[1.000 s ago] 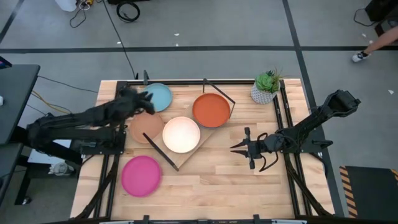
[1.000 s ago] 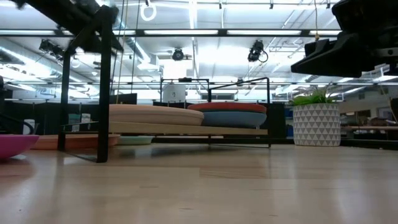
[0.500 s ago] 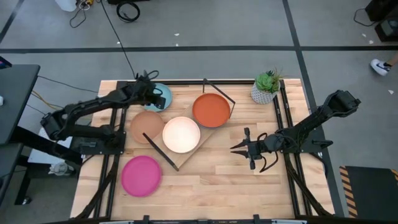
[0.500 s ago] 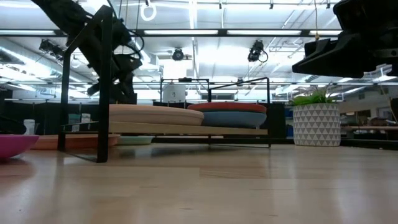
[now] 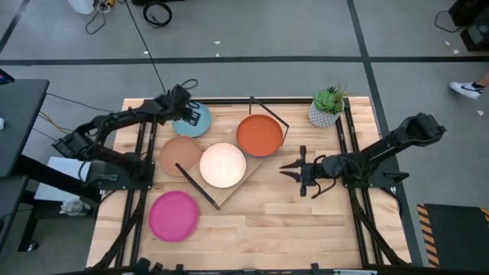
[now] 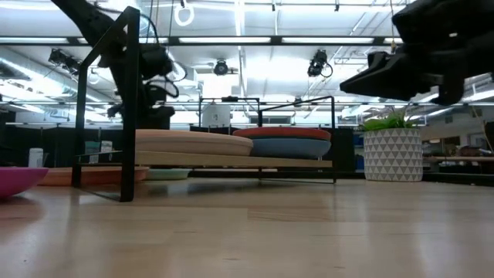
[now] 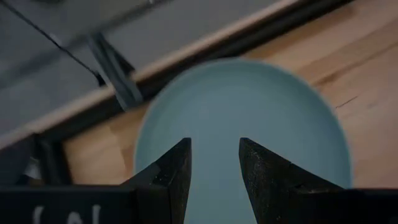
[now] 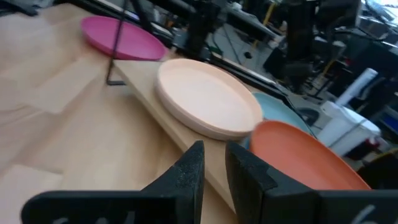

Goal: Place and stack plates onto a shelf
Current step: Stack the light blue plate on top of the light orange plate on the shelf

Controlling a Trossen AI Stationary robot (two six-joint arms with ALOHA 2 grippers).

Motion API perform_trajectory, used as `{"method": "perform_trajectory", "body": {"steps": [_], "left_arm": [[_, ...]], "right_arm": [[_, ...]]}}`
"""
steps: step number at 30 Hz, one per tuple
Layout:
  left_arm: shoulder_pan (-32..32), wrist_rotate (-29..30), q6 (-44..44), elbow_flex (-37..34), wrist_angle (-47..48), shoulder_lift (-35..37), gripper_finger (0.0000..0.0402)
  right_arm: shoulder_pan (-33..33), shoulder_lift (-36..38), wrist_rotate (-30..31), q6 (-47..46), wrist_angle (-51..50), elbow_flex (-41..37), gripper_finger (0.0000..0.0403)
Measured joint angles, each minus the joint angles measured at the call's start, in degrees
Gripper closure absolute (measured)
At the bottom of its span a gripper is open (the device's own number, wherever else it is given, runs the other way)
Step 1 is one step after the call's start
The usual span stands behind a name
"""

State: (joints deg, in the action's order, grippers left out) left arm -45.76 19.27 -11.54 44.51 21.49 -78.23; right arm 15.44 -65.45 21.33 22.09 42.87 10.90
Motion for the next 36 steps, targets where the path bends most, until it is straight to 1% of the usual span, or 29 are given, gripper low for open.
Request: {"method": "perform_trajectory", "body": {"steps": [2,3,9,10,13,17,19,23,26,32,36], "left_arm": [[-4.01,-5.11,-0.26,0.32,1.05,-1.69,0.026],[-5.83,-6.45,-0.26,0.44,1.62,-2.55,0.026],[-14.0,-7.68,1.67,1.67,4.19,-6.33,0.026],[-14.41,-8.83,1.77,2.0,4.07,-6.62,0.026],[-14.88,-9.65,1.75,3.29,3.61,-7.4,0.026],[-14.22,-8.28,0.9,4.21,5.66,-8.8,0.026],[-13.79,-7.29,0.48,5.41,8.08,-9.92,0.026],[-12.36,-4.41,0.84,9.2,13.32,-13.29,0.026],[-12.29,-4.55,0.86,12.14,16.06,-16.52,0.026],[-14.83,-4.8,0.85,18.62,22.63,-23.55,0.026],[-15.53,-4.96,1.24,21.54,24.34,-26.75,0.026]], "right_arm": [[-1.31,0.0,-0.44,-0.07,-0.02,0.0,0.0332],[-1.85,0.0,-1.03,-0.54,-0.02,0.0,0.0332],[-3.95,0.0,-6.1,-1.53,0.11,0.0,0.0332],[-4.06,-0.02,-6.36,-1.53,0.37,0.0,0.0332],[-4.51,-0.02,-6.44,-1.48,1.69,0.0,0.0332],[-4.89,-0.02,-6.89,-1.44,1.72,0.0,0.0332],[-5.08,-0.02,-8.09,-1.44,1.75,0.0,0.0332],[-5.16,-0.04,-9.78,-1.35,2.69,0.0,0.0332],[-5.16,-0.04,-10.17,-1.38,2.74,0.0,0.0332],[-5.14,-0.04,-11.43,-1.53,2.76,0.0,0.0332],[-5.14,-0.04,-12.56,-1.53,2.74,0.0,0.0332]]}}
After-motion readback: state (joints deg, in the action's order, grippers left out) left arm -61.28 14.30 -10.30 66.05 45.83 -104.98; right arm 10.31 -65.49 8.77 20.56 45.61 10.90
